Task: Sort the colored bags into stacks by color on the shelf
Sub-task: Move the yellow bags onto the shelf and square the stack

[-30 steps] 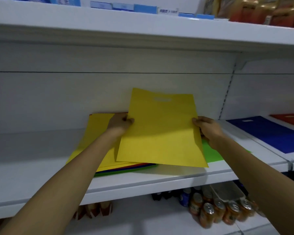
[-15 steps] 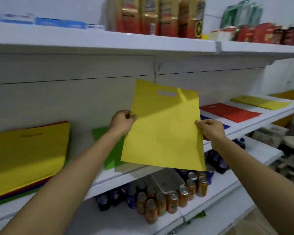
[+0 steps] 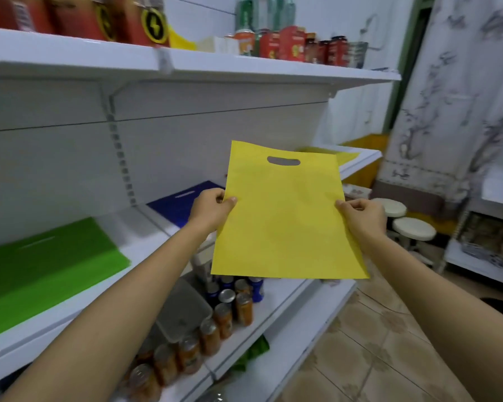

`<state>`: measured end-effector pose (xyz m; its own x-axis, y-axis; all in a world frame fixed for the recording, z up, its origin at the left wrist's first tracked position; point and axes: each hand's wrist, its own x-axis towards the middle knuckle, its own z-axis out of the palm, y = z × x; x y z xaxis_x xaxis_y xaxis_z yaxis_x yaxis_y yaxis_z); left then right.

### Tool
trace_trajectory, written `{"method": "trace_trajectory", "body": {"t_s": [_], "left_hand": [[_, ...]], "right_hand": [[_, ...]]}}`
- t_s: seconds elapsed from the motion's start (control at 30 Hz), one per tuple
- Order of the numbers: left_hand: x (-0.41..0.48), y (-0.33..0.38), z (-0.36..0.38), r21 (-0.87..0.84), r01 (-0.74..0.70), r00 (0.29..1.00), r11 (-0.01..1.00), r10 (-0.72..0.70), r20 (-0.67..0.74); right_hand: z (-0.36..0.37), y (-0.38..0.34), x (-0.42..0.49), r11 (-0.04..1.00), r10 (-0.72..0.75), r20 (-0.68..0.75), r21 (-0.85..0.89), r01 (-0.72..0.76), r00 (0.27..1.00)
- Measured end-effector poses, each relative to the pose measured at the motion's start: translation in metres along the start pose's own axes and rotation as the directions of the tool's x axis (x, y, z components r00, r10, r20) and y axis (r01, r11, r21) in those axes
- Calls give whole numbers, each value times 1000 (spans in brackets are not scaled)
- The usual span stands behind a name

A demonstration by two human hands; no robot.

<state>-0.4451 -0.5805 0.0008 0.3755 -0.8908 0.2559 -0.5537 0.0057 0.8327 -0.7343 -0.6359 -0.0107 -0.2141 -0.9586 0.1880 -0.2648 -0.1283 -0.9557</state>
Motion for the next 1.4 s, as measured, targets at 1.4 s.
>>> {"method": "trace_trajectory", "body": {"t_s": [1.4], "left_hand": [[339,156,467,-177,-170,880,970,230,416]], "right_hand": [[-181,140,417,976,74,-481,-145,-162,874]]}}
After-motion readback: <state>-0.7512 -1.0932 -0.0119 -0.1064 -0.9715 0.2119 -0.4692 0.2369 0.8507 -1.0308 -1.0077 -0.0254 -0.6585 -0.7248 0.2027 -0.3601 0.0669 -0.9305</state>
